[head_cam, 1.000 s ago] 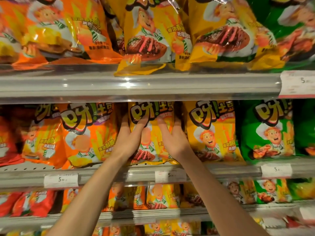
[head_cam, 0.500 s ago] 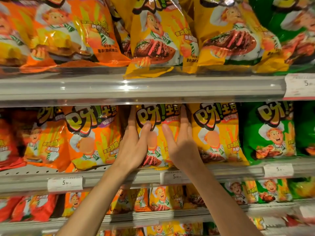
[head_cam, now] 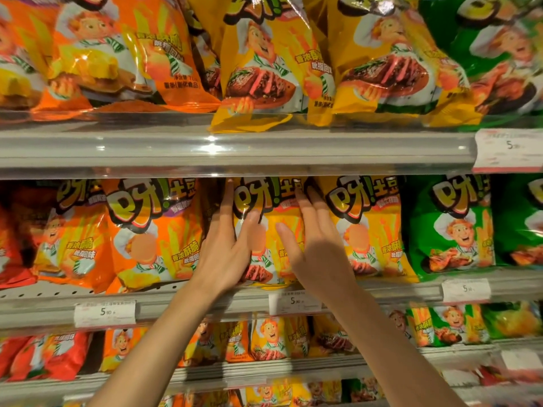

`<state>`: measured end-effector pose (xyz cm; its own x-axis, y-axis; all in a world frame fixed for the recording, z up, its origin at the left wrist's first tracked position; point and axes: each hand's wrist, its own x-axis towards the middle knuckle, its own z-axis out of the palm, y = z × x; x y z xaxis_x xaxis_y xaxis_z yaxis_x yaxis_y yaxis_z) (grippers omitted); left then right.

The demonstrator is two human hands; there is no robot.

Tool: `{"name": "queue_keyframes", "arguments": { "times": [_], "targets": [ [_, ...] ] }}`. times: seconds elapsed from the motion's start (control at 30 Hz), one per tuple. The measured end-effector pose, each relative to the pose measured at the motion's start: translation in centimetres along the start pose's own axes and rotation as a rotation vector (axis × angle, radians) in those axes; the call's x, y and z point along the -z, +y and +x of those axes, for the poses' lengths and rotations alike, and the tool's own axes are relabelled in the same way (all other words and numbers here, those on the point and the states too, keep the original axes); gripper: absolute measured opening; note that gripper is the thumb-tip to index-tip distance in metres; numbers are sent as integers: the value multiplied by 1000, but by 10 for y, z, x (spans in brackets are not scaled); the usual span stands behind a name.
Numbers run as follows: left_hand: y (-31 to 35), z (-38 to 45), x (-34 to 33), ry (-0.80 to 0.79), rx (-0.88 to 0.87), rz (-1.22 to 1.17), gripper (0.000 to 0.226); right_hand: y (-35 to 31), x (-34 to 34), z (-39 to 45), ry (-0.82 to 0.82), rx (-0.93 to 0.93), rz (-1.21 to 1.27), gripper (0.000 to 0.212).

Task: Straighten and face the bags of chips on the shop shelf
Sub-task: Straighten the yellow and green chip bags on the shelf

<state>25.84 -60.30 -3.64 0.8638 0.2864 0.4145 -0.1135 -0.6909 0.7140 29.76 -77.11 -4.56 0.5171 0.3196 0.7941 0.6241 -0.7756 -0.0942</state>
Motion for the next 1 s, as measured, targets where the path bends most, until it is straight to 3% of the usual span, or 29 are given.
{"name": "queue_keyframes", "arguments": {
  "times": [0.07,0.13,0.27,0.5,0.57,0.7,0.8,0.87,1.0],
  "targets": [
    [6,-5,1,-16,-13,-3,71,8,14,2,86,-61,70,51],
    [11,-9,0,-29,-18,-31,77,23,24,2,119,-45,-31,49],
    [15,-11,-3,-13,-9,-53,87,57,18,-5,-15,-195,-309,61],
    [21,-10,-12,0,13,-64,86,71,16,-6,-69,-193,-329,71],
    [19,-10,-13,7,15,-74,84,69,18,-6,-36,-225,-279,68],
    [10,-7,-6,-19,40,-173,84,37,27,-3,159,-119,59,50],
    [5,-4,-3,-51,90,-190,78,7,11,-4,49,-84,166,53],
    [5,-5,-5,-70,93,-163,73,0,-12,-6,-7,-75,156,34],
    [4,-4,-6,-78,110,-98,70,10,-31,-5,-55,72,-40,26]
  ]
}}
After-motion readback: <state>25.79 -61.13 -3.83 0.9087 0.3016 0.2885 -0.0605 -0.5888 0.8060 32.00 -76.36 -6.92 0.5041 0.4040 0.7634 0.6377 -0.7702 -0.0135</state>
